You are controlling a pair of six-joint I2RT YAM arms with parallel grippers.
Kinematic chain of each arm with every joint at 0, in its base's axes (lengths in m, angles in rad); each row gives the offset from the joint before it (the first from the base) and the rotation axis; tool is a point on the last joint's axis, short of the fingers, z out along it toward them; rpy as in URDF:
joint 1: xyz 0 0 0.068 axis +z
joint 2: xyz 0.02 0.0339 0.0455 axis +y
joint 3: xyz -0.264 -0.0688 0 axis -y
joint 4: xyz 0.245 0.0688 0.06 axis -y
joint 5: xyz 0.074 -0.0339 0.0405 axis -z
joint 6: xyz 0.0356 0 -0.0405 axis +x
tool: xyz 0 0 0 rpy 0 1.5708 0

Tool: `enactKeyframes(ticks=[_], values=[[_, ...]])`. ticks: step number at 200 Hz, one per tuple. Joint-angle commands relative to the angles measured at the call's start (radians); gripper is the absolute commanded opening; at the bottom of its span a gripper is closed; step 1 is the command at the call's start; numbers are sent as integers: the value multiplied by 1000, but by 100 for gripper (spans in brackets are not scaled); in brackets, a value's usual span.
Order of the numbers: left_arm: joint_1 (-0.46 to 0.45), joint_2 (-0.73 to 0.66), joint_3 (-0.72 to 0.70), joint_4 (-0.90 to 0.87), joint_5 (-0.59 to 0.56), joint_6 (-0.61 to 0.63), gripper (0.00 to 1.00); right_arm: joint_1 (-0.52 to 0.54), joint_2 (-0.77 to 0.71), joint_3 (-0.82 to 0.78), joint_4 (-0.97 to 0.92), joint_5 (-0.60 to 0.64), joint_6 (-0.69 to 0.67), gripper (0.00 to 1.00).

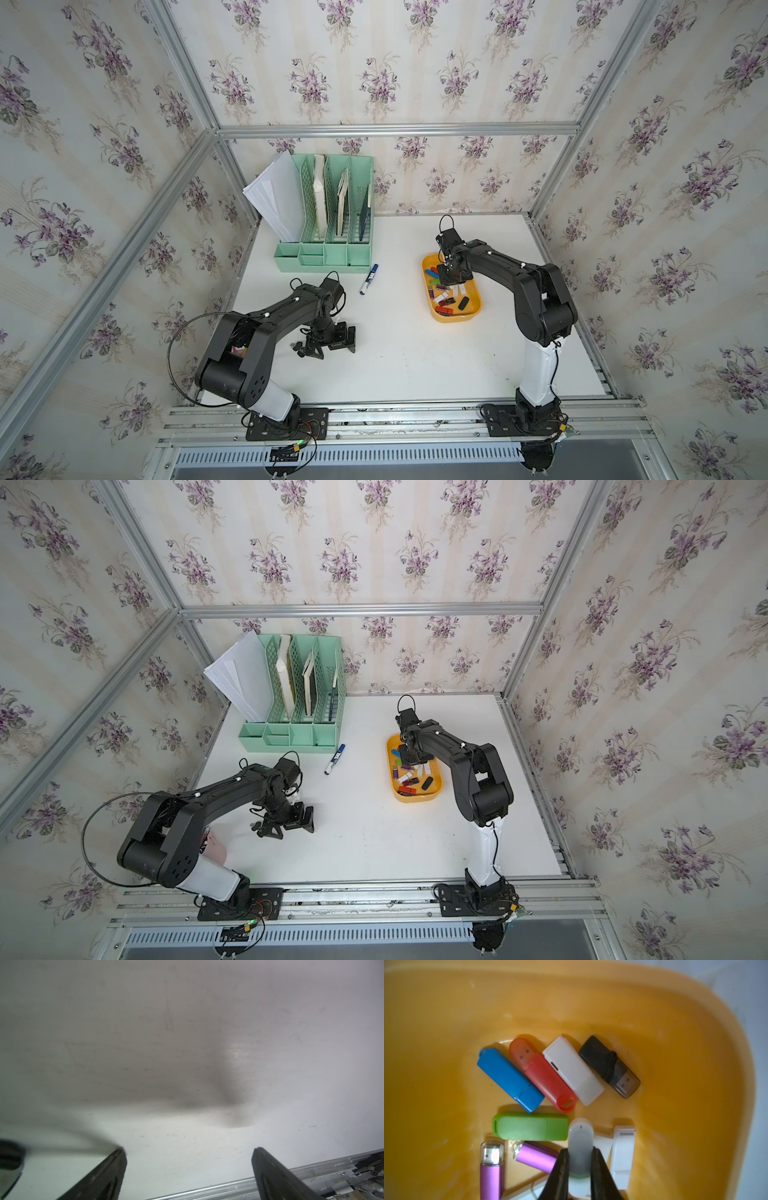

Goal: Put the usb flash drive into the storage box
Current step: Place the USB flash in the storage box.

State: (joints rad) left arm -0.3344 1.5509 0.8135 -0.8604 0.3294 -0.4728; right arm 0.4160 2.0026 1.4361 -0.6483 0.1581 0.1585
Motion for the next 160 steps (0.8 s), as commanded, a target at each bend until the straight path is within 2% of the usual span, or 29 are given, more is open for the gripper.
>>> enactKeyframes(ticks=[1, 115, 160], values=[[0, 8, -8, 10, -3, 11, 99, -2, 9, 4, 8, 0, -4, 16], [0, 10, -8, 11, -3, 13, 99, -8, 19, -14, 13, 21, -9, 15], [0, 9, -11, 13, -4, 11, 99, -7, 30, -14, 13, -23, -16, 15]])
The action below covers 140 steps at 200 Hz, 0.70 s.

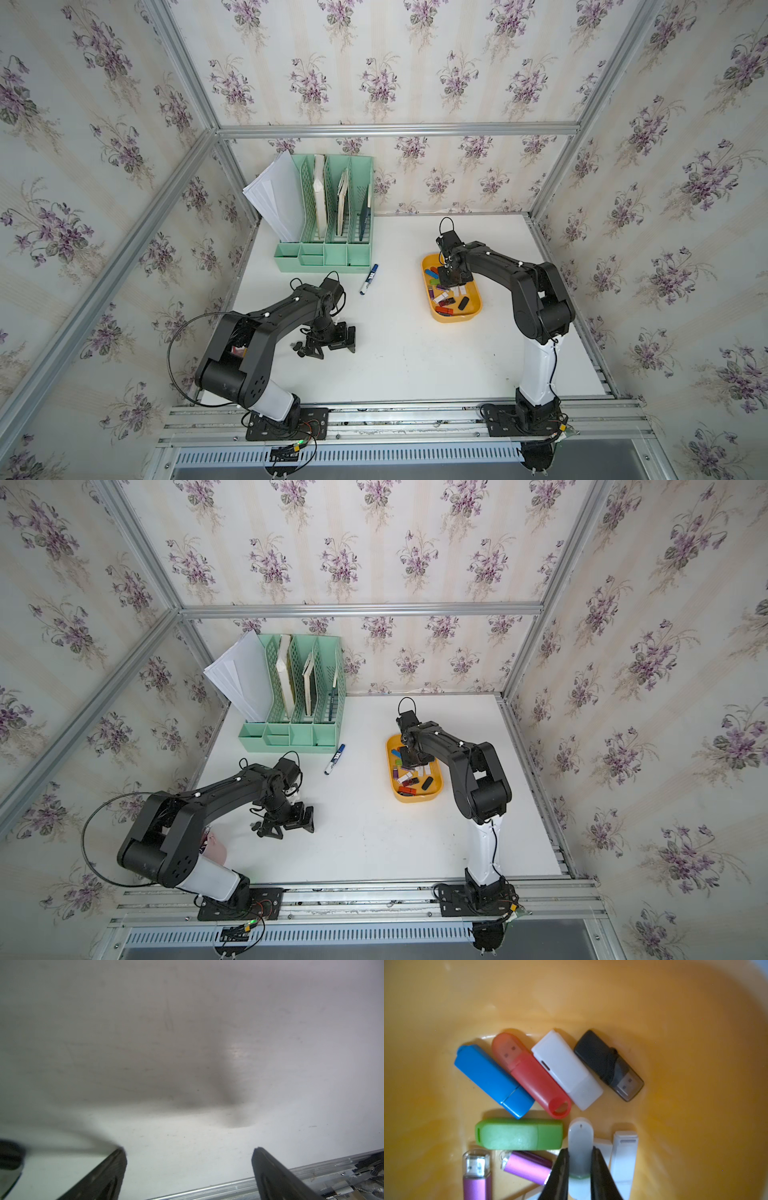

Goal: Put the usb flash drive into the storage box
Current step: Place the USB flash in the storage box.

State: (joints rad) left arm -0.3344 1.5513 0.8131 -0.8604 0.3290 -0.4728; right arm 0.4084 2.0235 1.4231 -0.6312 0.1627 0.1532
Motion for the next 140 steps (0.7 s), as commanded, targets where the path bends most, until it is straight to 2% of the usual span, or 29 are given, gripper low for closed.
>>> enactKeyframes(ticks=[1, 51, 83, 91, 114, 140], values=[[0, 9, -11, 12, -4, 11, 99, 0, 9, -1, -5, -28, -11, 15], [0, 10, -10, 13, -4, 12, 99, 10, 5, -4, -4, -73, -7, 15], [1, 12, -10, 14, -2, 14, 99, 9, 14, 11, -22, -52, -9, 16], [0, 12, -9, 15, -2, 12, 99, 9, 19, 15, -28, -43, -11, 19], [1, 12, -6, 12, -1, 13, 99, 10, 22, 24, -44, -26, -11, 38], [0, 12, 3, 8, -2, 14, 99, 9, -8, 23, -46, -14, -4, 48]])
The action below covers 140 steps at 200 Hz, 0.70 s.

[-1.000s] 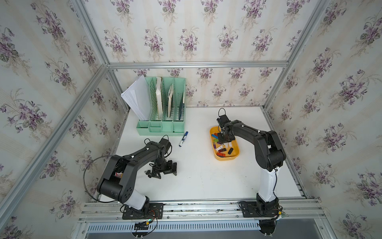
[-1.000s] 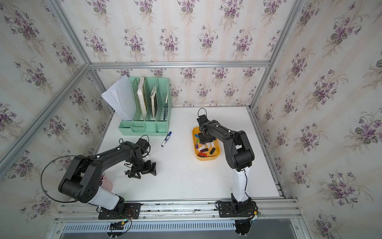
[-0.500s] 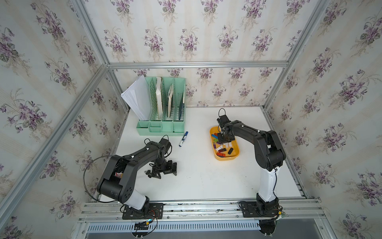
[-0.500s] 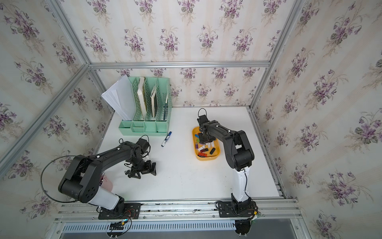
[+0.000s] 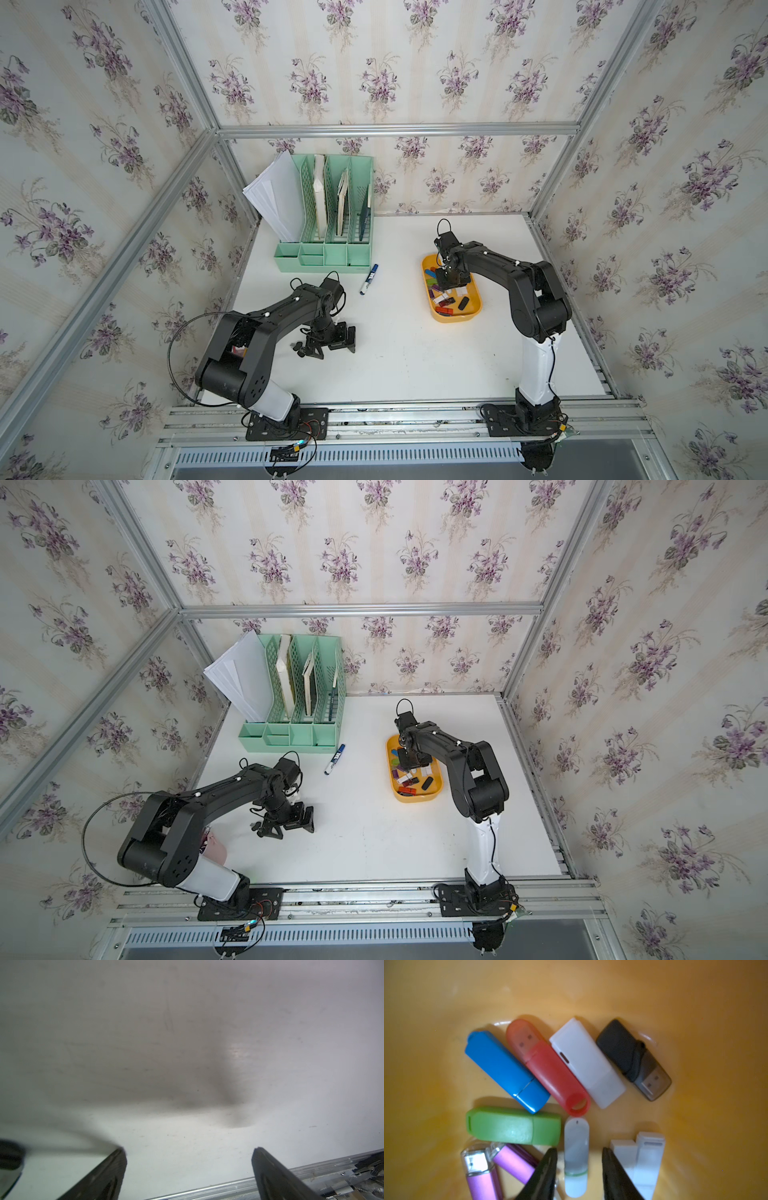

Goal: Put the usb flash drive into the storage box
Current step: Place the USB flash in the storage box, then reset both arms

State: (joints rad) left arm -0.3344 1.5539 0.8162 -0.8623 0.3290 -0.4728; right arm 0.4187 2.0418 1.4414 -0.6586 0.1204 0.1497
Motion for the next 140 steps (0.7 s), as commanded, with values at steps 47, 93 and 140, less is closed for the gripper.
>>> enactKeyframes(ticks=[47, 93, 140], values=[[3, -58, 100, -25, -77, 32, 99, 4, -238, -5, -15, 28, 8, 63], [29, -174, 261, 85, -419, 90, 99, -26, -494, -58, 49, -22, 33, 100], [56, -311, 45, 567, -719, 271, 99, -110, -674, -270, 218, 63, 66, 100]])
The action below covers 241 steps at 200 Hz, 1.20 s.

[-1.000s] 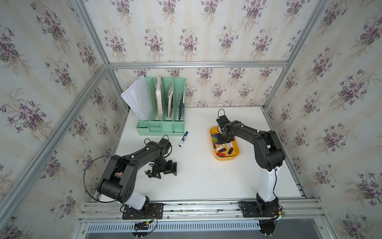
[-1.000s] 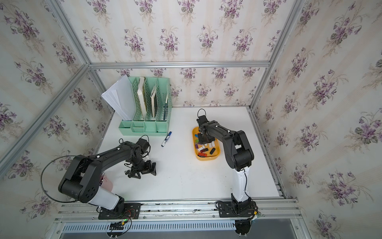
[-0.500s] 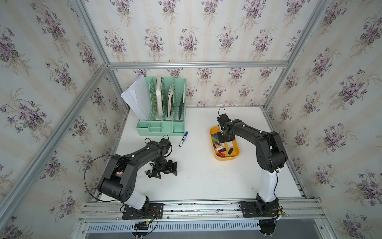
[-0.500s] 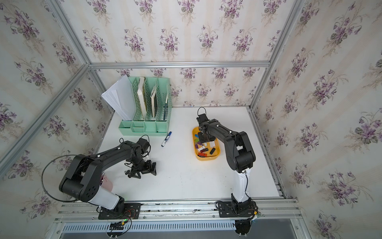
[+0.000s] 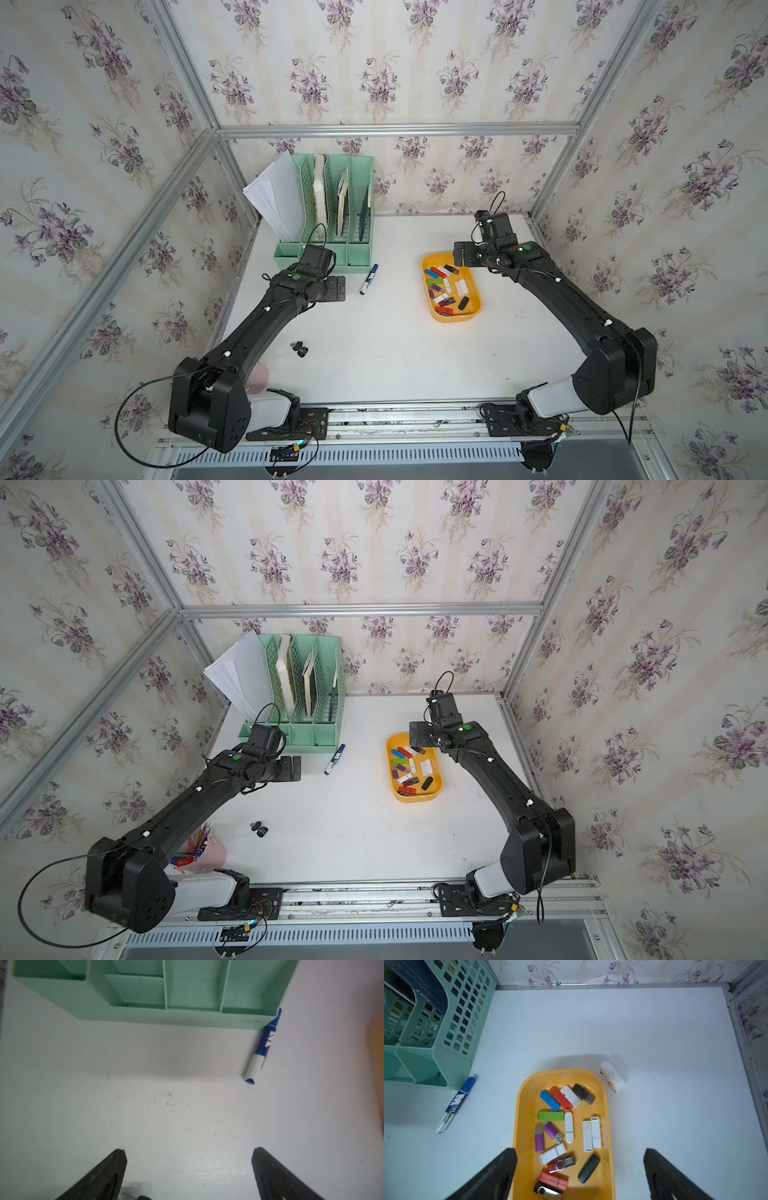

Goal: Put the usb flash drive into the storage box
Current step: Reset both arms

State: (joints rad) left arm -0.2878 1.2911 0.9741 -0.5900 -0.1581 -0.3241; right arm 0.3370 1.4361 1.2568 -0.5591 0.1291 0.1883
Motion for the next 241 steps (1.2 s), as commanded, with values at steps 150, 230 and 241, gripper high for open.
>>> enactKeyframes(ticks=[150, 230, 241], values=[[190, 143, -580, 1346, -65, 373, 99, -173, -155, -881, 1344, 316, -191, 100], [246, 203, -547, 1319, -42, 316, 99, -227, 113, -1063, 1916, 138, -188, 100], [245, 203, -552, 1331, -60, 312, 99, -230, 104, -1057, 1896, 168, -174, 100]])
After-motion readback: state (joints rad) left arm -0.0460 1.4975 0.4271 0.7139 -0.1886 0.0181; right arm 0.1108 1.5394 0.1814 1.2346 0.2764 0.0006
